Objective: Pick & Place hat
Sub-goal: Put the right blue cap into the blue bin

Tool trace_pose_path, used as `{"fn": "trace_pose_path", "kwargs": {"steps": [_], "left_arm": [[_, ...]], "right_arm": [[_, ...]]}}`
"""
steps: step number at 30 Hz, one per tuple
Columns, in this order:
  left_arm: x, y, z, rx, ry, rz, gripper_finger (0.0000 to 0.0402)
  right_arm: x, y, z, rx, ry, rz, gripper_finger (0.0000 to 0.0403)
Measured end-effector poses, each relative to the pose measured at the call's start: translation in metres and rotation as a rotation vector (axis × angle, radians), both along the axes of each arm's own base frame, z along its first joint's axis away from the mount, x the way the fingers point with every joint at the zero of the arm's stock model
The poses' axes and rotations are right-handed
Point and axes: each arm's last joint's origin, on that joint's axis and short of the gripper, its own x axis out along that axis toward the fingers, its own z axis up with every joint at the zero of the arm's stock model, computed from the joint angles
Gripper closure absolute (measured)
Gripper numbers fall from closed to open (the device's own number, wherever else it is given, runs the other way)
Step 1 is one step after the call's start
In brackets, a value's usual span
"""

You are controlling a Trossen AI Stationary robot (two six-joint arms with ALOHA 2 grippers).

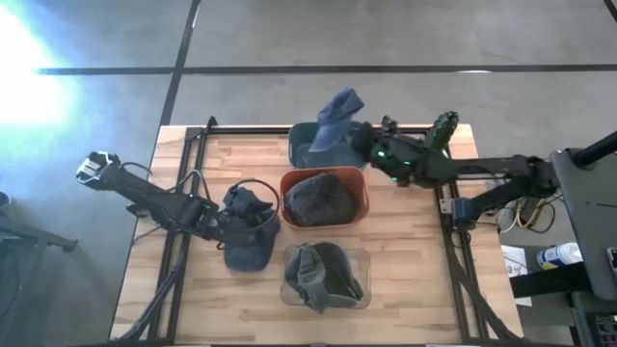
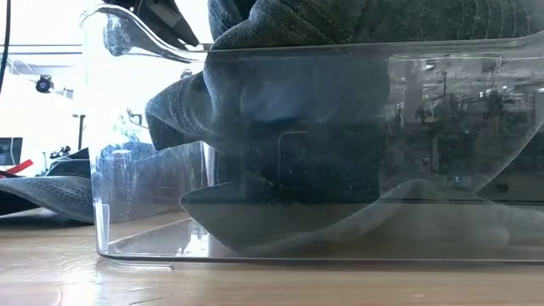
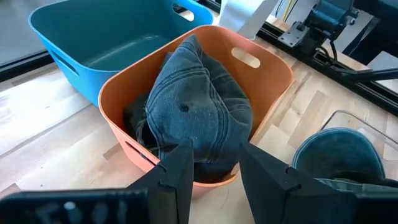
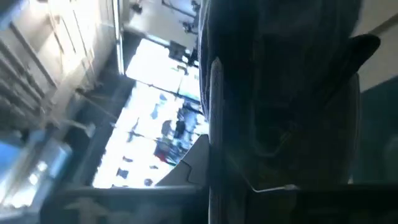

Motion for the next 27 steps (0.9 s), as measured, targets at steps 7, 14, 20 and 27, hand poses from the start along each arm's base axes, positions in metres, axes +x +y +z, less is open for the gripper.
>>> {"fn": "trace_pose_path", "kwargs": {"steps": [7, 14, 20, 27], "left_arm": [[-0.004, 0.0, 0.001, -0.017, 0.016, -0.028, 0.028], [-0.011, 0.001, -0.004, -0.034, 0.12, -0.085, 0.028], [-0.015, 0.002, -0.008, -0.014, 0.174, -0.086, 0.028], [-0.017, 0.003, -0.01, 0.001, 0.208, -0.086, 0.028]], "right_arm": [[0.039, -0.019, -0.052, 0.175, -0.027, -0.052, 0.0383], [0.055, -0.03, -0.093, 0.247, 0.008, -0.2, 0.0382], [0.059, -0.044, -0.121, 0.291, 0.064, -0.307, 0.0381], [0.059, -0.051, -0.132, 0.334, 0.144, -0.249, 0.0354]]}}
